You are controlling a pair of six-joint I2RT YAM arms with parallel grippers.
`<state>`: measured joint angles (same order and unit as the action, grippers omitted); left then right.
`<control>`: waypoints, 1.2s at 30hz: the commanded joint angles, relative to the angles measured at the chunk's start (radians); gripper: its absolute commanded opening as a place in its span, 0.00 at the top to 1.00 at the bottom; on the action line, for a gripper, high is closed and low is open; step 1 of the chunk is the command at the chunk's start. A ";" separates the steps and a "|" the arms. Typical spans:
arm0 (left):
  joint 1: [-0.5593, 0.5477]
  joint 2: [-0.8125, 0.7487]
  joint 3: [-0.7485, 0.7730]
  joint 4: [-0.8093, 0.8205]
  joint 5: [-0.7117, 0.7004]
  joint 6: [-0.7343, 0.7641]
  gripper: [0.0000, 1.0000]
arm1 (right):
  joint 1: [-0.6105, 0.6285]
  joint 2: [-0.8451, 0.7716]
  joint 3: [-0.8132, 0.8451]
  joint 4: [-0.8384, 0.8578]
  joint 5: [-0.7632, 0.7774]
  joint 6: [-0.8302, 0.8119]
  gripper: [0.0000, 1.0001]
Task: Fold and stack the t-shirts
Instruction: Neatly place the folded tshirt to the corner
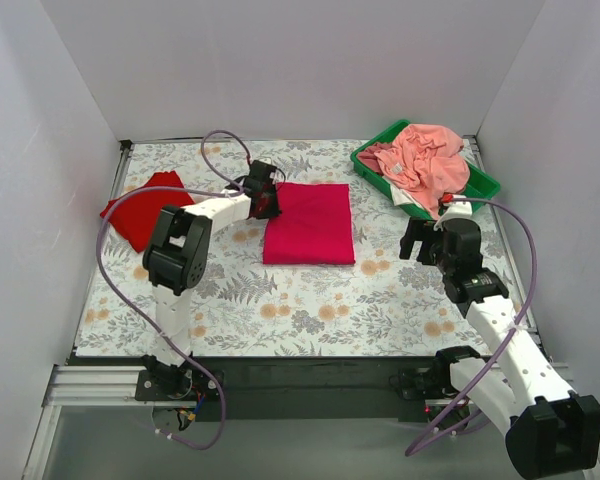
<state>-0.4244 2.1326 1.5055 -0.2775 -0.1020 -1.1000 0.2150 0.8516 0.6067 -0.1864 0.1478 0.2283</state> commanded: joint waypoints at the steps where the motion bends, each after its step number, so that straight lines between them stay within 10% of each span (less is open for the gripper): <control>1: 0.001 -0.172 -0.090 -0.023 -0.061 0.031 1.00 | -0.008 -0.034 -0.012 -0.002 0.022 -0.012 0.02; 36: 0.487 -0.408 0.010 -0.100 -0.064 0.063 1.00 | -0.012 -0.052 -0.036 -0.005 0.065 -0.014 0.02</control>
<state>0.0071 1.7714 1.4643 -0.3767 -0.1604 -1.0664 0.2062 0.7940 0.5732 -0.2108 0.1890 0.2279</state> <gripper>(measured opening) 0.066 0.983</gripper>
